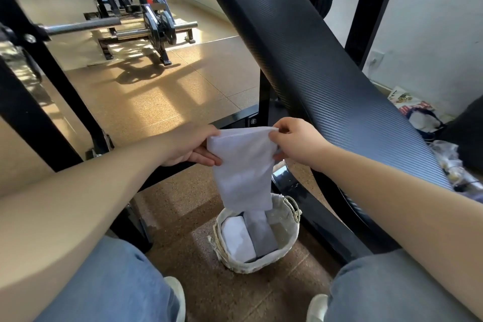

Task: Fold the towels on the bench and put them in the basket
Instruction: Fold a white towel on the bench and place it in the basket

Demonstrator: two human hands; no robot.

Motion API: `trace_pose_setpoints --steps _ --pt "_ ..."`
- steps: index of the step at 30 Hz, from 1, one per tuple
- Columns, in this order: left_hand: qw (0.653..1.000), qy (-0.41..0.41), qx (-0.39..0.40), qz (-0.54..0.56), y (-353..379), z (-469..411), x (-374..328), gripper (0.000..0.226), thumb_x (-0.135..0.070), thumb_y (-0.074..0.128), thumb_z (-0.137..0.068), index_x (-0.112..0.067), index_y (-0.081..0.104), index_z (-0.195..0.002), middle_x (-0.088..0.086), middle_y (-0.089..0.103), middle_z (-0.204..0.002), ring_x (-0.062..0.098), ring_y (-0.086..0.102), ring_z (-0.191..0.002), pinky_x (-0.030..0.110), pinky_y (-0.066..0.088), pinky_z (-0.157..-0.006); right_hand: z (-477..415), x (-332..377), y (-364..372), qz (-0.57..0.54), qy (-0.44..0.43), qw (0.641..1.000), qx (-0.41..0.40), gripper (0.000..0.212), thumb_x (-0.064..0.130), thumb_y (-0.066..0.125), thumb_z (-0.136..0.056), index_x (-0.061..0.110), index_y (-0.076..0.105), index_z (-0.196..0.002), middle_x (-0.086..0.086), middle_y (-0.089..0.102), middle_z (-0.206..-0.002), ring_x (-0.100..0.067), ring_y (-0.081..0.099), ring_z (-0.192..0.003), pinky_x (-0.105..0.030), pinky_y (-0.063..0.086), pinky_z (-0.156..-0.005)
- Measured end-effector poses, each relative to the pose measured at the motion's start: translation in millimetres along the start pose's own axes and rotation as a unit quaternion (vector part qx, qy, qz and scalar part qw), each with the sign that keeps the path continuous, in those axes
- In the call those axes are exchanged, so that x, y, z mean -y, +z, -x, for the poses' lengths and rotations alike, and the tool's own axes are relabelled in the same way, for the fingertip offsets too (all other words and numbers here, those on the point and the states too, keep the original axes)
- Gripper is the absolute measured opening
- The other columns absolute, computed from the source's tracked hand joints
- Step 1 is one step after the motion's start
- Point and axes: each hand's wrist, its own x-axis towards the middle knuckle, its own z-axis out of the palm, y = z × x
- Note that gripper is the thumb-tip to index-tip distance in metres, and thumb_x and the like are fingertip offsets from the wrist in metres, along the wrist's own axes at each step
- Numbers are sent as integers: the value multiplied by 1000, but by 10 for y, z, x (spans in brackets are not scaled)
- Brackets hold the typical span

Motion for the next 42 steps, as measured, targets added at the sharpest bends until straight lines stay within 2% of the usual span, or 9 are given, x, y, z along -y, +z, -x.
trace_pose_setpoints --steps 4,7,11,16,21,27,31,35,42 --pt "998 49 28 -8 -76 -25 -7 30 -13 74 -88 -2 65 -114 12 75 -90 17 74 -76 22 61 -68 -11 -15 -6 -184 86 978 55 20 27 47 -106 12 56 -117 -14 56 -119 -34 65 -106 -51 64 -74" --pt "996 60 33 -49 -14 -24 16 21 -10 69 -93 -11 64 -113 10 72 -97 16 72 -73 24 61 -66 -11 -22 8 -217 102 969 64 23 31 45 -107 15 52 -121 -14 50 -128 -34 62 -112 -45 64 -75" --pt "997 16 61 -34 71 -1 80 11 -26 54 -104 -26 55 -114 11 71 -111 26 76 -85 30 62 -66 1 -6 -43 -226 92 968 54 26 16 58 -102 12 49 -127 -9 55 -118 -26 66 -100 -38 65 -71" --pt "997 16 17 73 -6 -34 75 27 2 60 -96 -11 47 -116 23 72 -99 22 75 -72 26 62 -64 21 -57 -85 -164 54 984 42 65 1 72 -91 28 39 -140 -19 66 -105 -34 73 -76 -45 64 -76" --pt "996 58 -65 -6 -36 -70 34 17 -7 55 -100 -20 61 -90 2 59 -74 5 52 -52 16 34 -40 -36 -34 -39 -147 1 989 -13 17 7 63 -97 19 56 -106 -21 68 -92 -32 64 -61 -60 58 -71" --pt "980 148 -87 -99 46 -76 23 28 -11 64 -94 -37 75 -95 -18 62 -109 5 57 -91 25 48 -84 -15 -26 -3 -131 -7 991 -25 20 9 54 -103 12 73 -109 -19 67 -104 -35 61 -70 -59 59 -77" --pt "977 179 -61 -101 15 -66 66 42 -1 73 -85 -38 71 -103 3 66 -119 20 66 -107 32 57 -92 -10 -57 -36 -118 -17 992 47 41 7 73 -90 19 65 -128 -11 65 -108 -28 69 -78 -46 62 -80" --pt "947 188 -92 -242 -22 -123 112 52 -15 80 -80 -40 66 -123 -4 58 -140 14 54 -126 23 40 -97 4 -82 -22 47 -50 997 42 67 15 85 -77 31 59 -137 8 60 -105 -12 66 -88 -28 58 -83" --pt "905 203 -147 -344 72 -104 74 54 -25 76 -83 -34 62 -135 -3 60 -140 18 55 -125 21 35 -89 -36 -77 -6 118 -88 989 1 49 10 69 -90 24 63 -137 6 60 -117 -7 52 -101 -17 39 -83"
